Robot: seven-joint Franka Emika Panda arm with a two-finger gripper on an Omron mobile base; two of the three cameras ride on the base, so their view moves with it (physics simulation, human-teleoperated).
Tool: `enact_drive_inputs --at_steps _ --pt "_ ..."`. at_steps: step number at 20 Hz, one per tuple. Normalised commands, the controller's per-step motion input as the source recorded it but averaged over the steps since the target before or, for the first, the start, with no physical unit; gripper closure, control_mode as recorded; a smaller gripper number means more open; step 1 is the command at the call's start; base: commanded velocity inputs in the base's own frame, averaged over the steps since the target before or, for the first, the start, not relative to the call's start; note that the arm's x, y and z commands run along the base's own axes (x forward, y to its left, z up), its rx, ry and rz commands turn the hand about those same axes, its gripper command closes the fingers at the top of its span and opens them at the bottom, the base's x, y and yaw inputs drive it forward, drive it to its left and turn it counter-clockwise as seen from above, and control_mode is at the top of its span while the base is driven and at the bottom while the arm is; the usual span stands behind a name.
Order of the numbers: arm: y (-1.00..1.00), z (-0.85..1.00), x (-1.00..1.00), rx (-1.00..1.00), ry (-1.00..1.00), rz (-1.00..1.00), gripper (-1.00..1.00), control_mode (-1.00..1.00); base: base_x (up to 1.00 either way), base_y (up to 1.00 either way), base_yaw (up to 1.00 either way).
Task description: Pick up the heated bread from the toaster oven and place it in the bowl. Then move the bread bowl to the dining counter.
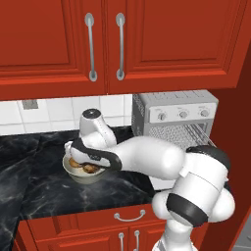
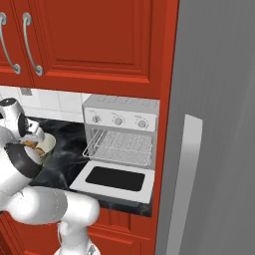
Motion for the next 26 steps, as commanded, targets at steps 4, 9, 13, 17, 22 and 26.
enact_drive_inputs --at_steps 4,9,13,17,22,26 --pt "-0.96 0.16 -0.3 0.11 0.19 -0.48 -1.0 -1.0 0.0 0.0 0.0" --pt "-0.83 -0.02 -0.1 0.11 0.1 -0.29 -1.0 -1.0 0.0 0.0 0.0" --pt "-0.17 -0.5 0.0 0.04 0.02 -0.13 -1.0 -1.0 0.0 0.0 0.0" --pt "0.06 -0.18 0.12 0.06 0.0 -0.11 -1.0 -1.0 0.0 0.0 0.0" --pt "0.23 -0.19 0.29 0.05 0.0 -0.07 -1.0 -1.0 0.0 0.0 0.0" --pt "0.35 -0.28 0.4 0.03 0.0 -0.04 -1.0 -1.0 0.0 0.0 0.0"
